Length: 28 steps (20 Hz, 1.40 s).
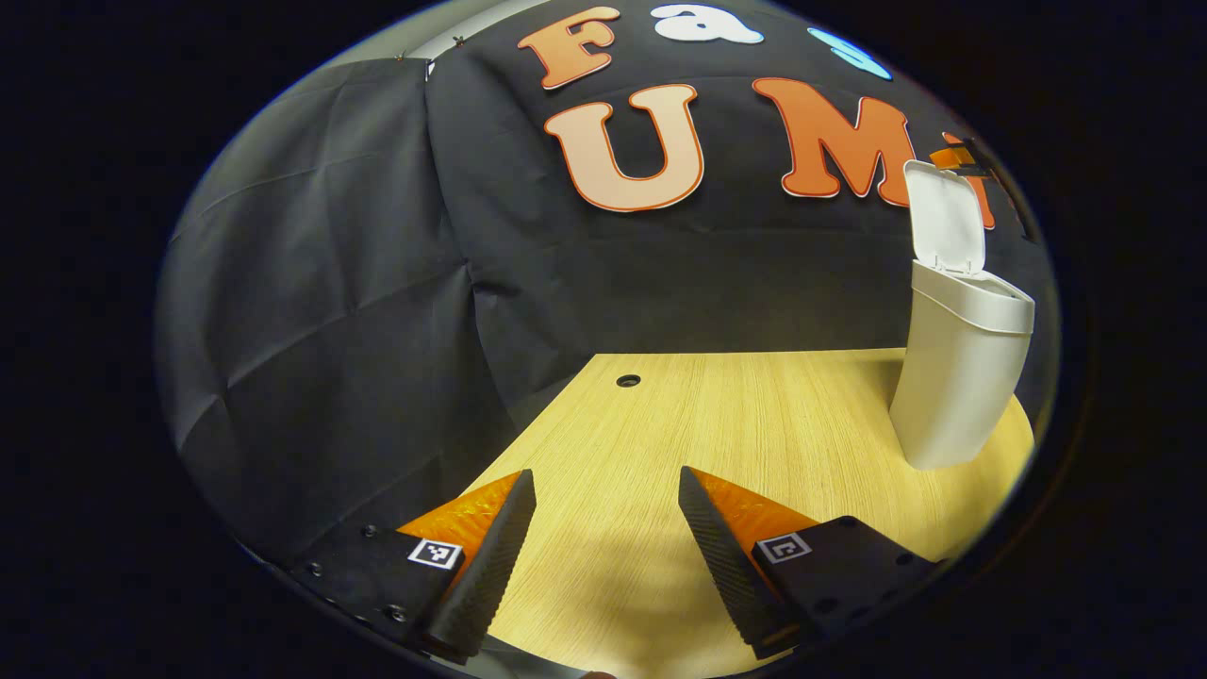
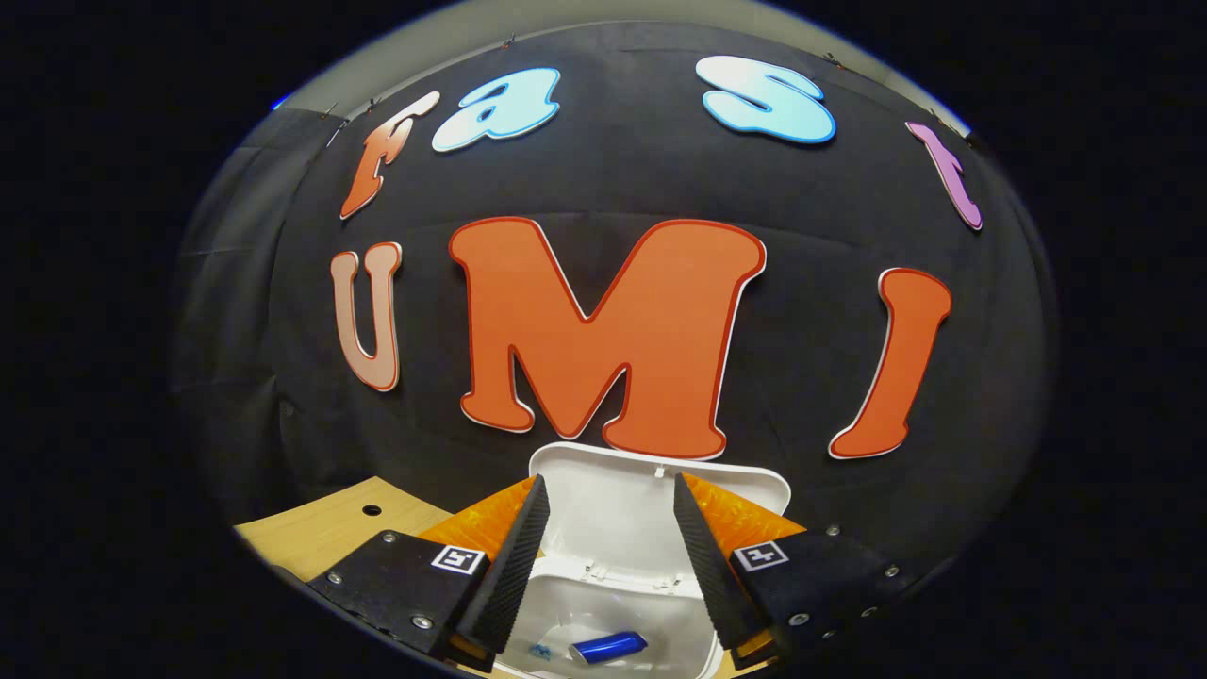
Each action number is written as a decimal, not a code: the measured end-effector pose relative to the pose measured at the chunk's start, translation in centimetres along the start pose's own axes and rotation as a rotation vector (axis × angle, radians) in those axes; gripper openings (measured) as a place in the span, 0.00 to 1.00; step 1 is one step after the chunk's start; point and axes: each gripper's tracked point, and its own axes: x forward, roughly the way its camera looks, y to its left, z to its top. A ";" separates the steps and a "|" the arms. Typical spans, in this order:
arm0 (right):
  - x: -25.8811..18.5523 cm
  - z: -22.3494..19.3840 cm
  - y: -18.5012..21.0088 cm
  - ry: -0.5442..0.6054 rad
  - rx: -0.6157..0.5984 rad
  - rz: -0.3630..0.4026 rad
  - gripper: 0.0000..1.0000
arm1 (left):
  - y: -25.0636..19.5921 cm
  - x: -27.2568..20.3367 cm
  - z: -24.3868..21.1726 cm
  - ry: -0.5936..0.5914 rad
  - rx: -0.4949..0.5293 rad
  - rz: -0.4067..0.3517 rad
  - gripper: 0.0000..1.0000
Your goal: Press the lid of the desktop garbage bin to open it, pick up the crumpled paper on the desktop and throw it into the bin, then pick up the pop can on the desktop and drop it into the bin, and finally close the garbage bin lid.
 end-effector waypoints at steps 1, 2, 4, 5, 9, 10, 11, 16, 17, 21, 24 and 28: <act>0.3 0.5 -0.3 -0.015 0.007 -0.005 0.81 | -0.1 0.0 0.1 -0.003 -0.001 0.001 0.98; 0.5 1.1 -0.6 -0.033 0.016 -0.011 0.81 | -0.2 -0.1 0.3 -0.007 -0.002 0.001 0.98; 1.0 2.2 -1.2 -0.070 0.019 -0.025 0.81 | -0.5 -0.1 0.4 -0.012 0.000 -0.003 0.98; 1.3 2.6 -1.8 -0.086 0.009 -0.040 0.81 | -0.6 -0.1 0.4 -0.008 -0.005 -0.004 0.98; 2.3 4.5 -2.8 -0.142 0.010 -0.063 0.80 | -1.0 -0.3 0.5 0.000 -0.027 -0.002 0.98; 2.4 4.7 -3.1 -0.147 0.023 -0.070 0.80 | -1.0 -0.3 0.6 -0.002 -0.023 0.001 0.98; 2.6 4.8 -3.2 -0.149 0.040 -0.070 0.80 | -1.1 -0.3 0.6 -0.003 -0.020 0.001 0.98; 4.0 2.8 -3.9 -0.089 0.118 -0.064 0.80 | -1.5 -0.6 0.7 0.001 -0.016 -0.005 0.98; 4.2 1.8 -3.8 -0.052 0.133 -0.060 0.80 | -1.7 -0.7 0.6 0.006 -0.022 -0.010 0.98; 3.4 0.3 -3.6 -0.001 0.105 -0.059 0.80 | -2.0 -0.6 0.7 0.009 -0.036 -0.018 0.98; 2.6 0.1 -3.2 0.012 0.095 -0.045 0.80 | -2.6 -0.4 0.8 0.007 -0.029 -0.035 0.98; 1.0 -0.4 -2.8 0.038 0.117 -0.024 0.79 | -3.9 -0.1 1.0 0.002 -0.016 -0.071 0.98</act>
